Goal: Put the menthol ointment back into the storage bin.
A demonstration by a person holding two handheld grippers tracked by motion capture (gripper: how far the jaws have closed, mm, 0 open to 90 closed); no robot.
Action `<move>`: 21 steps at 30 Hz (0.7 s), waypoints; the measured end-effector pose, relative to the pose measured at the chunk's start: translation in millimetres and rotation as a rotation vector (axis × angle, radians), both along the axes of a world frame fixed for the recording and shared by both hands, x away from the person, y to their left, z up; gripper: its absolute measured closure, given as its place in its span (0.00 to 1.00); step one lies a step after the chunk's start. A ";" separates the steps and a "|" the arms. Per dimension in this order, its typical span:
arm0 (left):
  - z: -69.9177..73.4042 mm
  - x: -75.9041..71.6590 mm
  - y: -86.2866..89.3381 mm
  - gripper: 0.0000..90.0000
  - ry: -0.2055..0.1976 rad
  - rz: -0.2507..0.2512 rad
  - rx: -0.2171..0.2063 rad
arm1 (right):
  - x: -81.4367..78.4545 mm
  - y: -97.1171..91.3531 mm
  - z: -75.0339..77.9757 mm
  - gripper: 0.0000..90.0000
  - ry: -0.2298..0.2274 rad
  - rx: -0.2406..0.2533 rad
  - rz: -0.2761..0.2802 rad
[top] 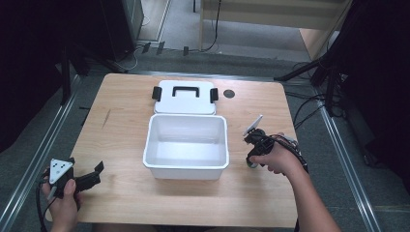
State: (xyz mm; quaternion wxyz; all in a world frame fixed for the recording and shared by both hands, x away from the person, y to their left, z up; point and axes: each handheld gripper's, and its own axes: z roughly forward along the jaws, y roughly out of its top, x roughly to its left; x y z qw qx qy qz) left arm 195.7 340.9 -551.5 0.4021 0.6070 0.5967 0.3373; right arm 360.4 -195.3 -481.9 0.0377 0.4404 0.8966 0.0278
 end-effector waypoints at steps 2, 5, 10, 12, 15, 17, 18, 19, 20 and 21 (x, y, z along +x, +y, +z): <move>0.0 0.1 -0.1 0.00 0.000 0.000 0.000 | 0.3 0.1 0.6 0.57 0.009 0.004 -0.003; 0.1 0.0 -0.1 0.00 0.002 -0.002 0.003 | 0.0 0.4 1.3 0.57 0.025 0.007 0.006; 0.0 0.1 -0.1 0.00 0.002 -0.001 0.002 | -1.0 1.1 9.3 0.57 0.037 0.028 0.038; 0.1 0.1 -0.1 0.00 0.003 -0.001 0.003 | -1.3 1.8 11.8 0.57 0.036 0.029 0.041; 0.2 0.1 -0.2 0.00 0.004 -0.002 0.005 | -2.2 4.8 23.2 0.57 0.030 0.027 0.076; 0.2 0.1 -0.2 0.00 0.003 -0.002 0.004 | -2.3 6.3 29.6 0.57 0.031 0.039 0.085; 0.1 0.1 -0.2 0.00 0.003 -0.002 0.004 | -2.5 7.2 32.8 0.57 0.031 0.044 0.090; 0.1 0.2 -0.2 0.00 0.004 -0.003 0.004 | -2.6 8.3 36.2 0.57 0.036 0.046 0.094; 0.1 0.2 -0.2 0.00 0.003 -0.003 0.004 | -2.5 9.4 39.4 0.57 0.040 0.046 0.100; 0.1 0.2 -0.2 0.00 0.003 -0.003 0.004 | -2.1 10.6 43.8 0.57 0.049 0.036 0.105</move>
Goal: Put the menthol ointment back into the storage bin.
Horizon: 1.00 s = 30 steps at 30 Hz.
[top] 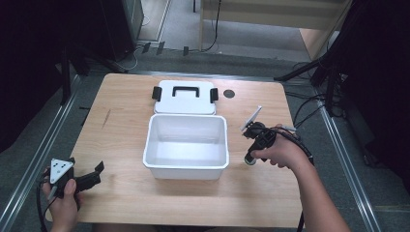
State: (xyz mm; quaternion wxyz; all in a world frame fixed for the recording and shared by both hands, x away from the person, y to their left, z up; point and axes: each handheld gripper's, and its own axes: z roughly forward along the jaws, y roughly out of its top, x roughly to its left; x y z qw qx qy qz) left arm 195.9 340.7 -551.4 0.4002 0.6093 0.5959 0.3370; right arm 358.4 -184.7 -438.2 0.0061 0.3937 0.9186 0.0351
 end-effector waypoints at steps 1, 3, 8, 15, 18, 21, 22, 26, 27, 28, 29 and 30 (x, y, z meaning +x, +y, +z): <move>-0.1 0.1 -0.3 0.00 -0.001 0.001 0.000 | 0.1 1.0 3.3 0.57 0.001 0.004 0.005; -0.1 0.2 -0.4 0.00 -0.001 0.000 0.000 | 0.4 3.4 10.5 0.57 0.004 -0.002 0.008; -0.1 0.3 -0.2 0.00 0.000 -0.001 0.000 | 0.2 10.3 29.8 0.57 -0.007 -0.014 0.029; -0.1 0.3 0.3 0.00 0.002 -0.003 -0.003 | 0.8 18.5 53.6 0.57 -0.016 -0.019 0.038; -0.2 0.4 0.4 0.00 -0.001 -0.002 -0.009 | 1.5 23.3 62.7 0.57 -0.013 -0.030 0.050; -0.2 0.5 0.5 0.00 -0.001 -0.003 -0.008 | 1.8 28.9 72.1 0.57 -0.014 -0.021 0.055; -0.2 0.6 0.5 0.00 -0.001 -0.002 -0.008 | 2.0 30.0 74.0 0.57 -0.015 -0.018 0.057; -0.2 0.6 0.7 0.00 0.000 -0.003 -0.009 | 1.9 37.8 83.4 0.57 -0.020 -0.024 0.073; -0.2 0.6 0.7 0.00 0.001 -0.003 -0.009 | 2.0 40.2 86.5 0.57 -0.022 -0.021 0.074; -0.1 0.6 0.7 0.00 0.001 -0.004 -0.009 | 1.9 41.8 87.9 0.57 -0.024 -0.018 0.077; -0.2 0.7 0.6 0.00 0.001 -0.004 -0.009 | 1.9 44.0 89.9 0.57 -0.025 -0.020 0.082; -0.2 0.7 0.6 0.00 0.002 -0.003 -0.008 | 1.9 47.0 92.1 0.57 -0.029 -0.022 0.091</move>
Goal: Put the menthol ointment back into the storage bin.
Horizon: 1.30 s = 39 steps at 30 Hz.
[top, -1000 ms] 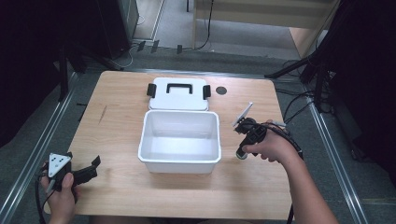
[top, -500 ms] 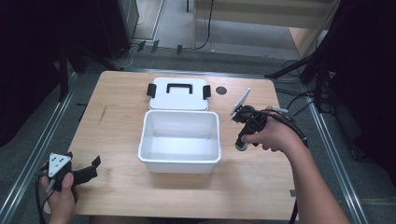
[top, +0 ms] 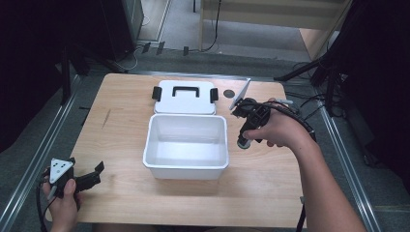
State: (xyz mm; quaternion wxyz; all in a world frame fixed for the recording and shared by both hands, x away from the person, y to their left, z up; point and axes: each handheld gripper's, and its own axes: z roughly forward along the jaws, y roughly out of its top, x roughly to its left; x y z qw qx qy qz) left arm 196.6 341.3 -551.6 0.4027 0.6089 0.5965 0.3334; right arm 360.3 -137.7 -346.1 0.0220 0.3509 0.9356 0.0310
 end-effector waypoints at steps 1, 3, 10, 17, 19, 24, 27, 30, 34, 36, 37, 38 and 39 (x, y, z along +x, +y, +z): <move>0.0 0.0 0.0 0.00 0.001 0.000 0.001 | -0.3 2.1 1.8 0.57 -0.002 -0.004 -0.001; 0.0 0.0 0.0 0.00 0.000 0.000 0.000 | -0.4 7.0 5.5 0.57 -0.004 0.006 0.006; 0.0 0.0 0.2 0.00 -0.001 0.000 -0.004 | -1.2 24.2 14.9 0.57 -0.018 0.013 0.044; -0.1 0.3 0.2 0.00 0.000 0.000 -0.003 | -3.7 40.8 15.8 0.57 -0.019 0.009 0.080; -0.1 0.3 0.2 0.00 0.000 0.000 -0.003 | -4.0 44.5 15.3 0.57 -0.020 0.013 0.088; -0.1 0.4 0.3 0.00 0.002 0.000 -0.005 | -4.5 51.9 13.1 0.57 -0.024 0.019 0.111; -0.1 0.4 0.3 0.00 0.001 0.001 -0.006 | -5.1 59.3 10.3 0.57 -0.023 0.021 0.138; -0.1 0.4 0.4 0.00 0.002 0.001 -0.006 | -5.7 62.9 8.5 0.57 -0.024 0.021 0.147; -0.1 0.5 0.6 0.00 0.002 -0.001 -0.008 | -5.7 68.8 3.6 0.57 -0.029 0.016 0.178; -0.1 0.4 0.7 0.00 0.003 0.000 -0.011 | -5.4 72.5 -2.3 0.57 -0.029 0.026 0.201; 0.0 0.4 0.9 0.00 0.003 0.001 -0.012 | -5.5 73.8 -4.2 0.57 -0.028 0.020 0.207; 0.0 0.4 0.9 0.00 0.003 0.001 -0.012 | -5.5 73.8 -4.2 0.57 -0.028 0.020 0.207; -0.1 0.4 0.8 0.00 0.003 0.002 -0.012 | -5.4 75.9 -8.8 0.57 -0.028 0.020 0.228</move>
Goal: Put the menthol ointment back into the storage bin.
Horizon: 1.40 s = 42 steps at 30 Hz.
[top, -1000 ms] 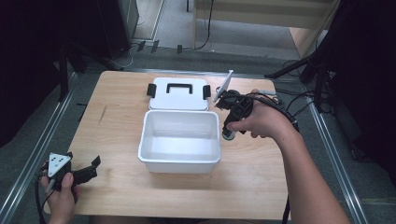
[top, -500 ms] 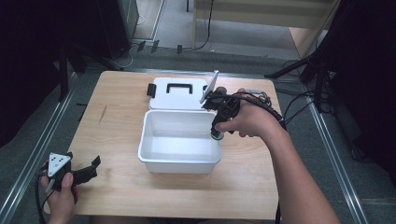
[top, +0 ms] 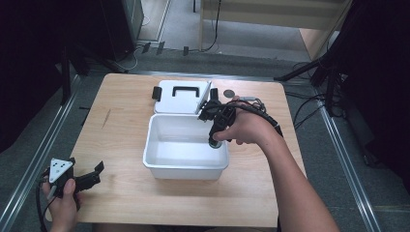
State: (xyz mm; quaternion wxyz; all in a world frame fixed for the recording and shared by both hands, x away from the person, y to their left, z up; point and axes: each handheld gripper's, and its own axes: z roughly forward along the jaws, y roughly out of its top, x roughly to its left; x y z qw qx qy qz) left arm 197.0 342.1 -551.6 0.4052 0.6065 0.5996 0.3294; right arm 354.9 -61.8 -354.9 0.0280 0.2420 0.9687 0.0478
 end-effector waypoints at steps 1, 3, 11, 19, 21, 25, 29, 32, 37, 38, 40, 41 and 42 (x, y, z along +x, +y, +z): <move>0.0 0.0 0.0 0.00 0.000 0.000 0.000 | 0.1 1.1 -2.0 0.57 0.001 -0.003 0.011; 0.0 -0.1 0.0 0.00 0.000 -0.001 0.002 | 0.3 2.1 -4.6 0.57 0.002 0.001 0.017; 0.1 -0.1 0.0 0.00 0.000 -0.002 0.002 | 0.5 12.7 -23.1 0.57 0.016 0.002 0.067; 0.0 0.0 0.3 0.00 -0.001 -0.003 -0.002 | 1.4 18.0 -42.4 0.57 0.029 0.001 0.094; -0.1 0.0 0.2 0.00 -0.002 -0.003 -0.003 | 2.0 18.1 -47.2 0.57 0.031 -0.002 0.095; -0.2 0.0 0.0 0.00 -0.002 -0.003 -0.004 | 3.3 17.5 -54.9 0.57 0.034 0.002 0.102; -0.1 -0.1 0.0 0.00 -0.001 -0.004 -0.001 | 3.1 18.3 -60.8 0.57 0.041 0.000 0.105; 0.0 -0.3 0.0 0.00 0.000 -0.007 0.001 | 2.2 19.3 -65.6 0.57 0.047 -0.001 0.107; 0.1 -0.5 0.1 0.00 0.000 -0.012 0.003 | 1.6 19.2 -75.8 0.57 0.055 -0.021 0.129; 0.0 -0.4 0.1 0.00 0.000 -0.011 0.002 | 2.0 18.9 -76.9 0.57 0.053 -0.023 0.135; 0.1 -0.5 0.1 0.00 0.000 -0.012 0.003 | 2.2 18.7 -79.8 0.57 0.052 -0.025 0.140; 0.1 -0.5 0.1 0.00 0.000 -0.012 0.003 | 2.2 18.6 -81.4 0.57 0.053 -0.022 0.141; 0.1 -0.5 0.1 0.00 0.000 -0.013 0.004 | 2.1 18.8 -82.3 0.57 0.053 -0.020 0.143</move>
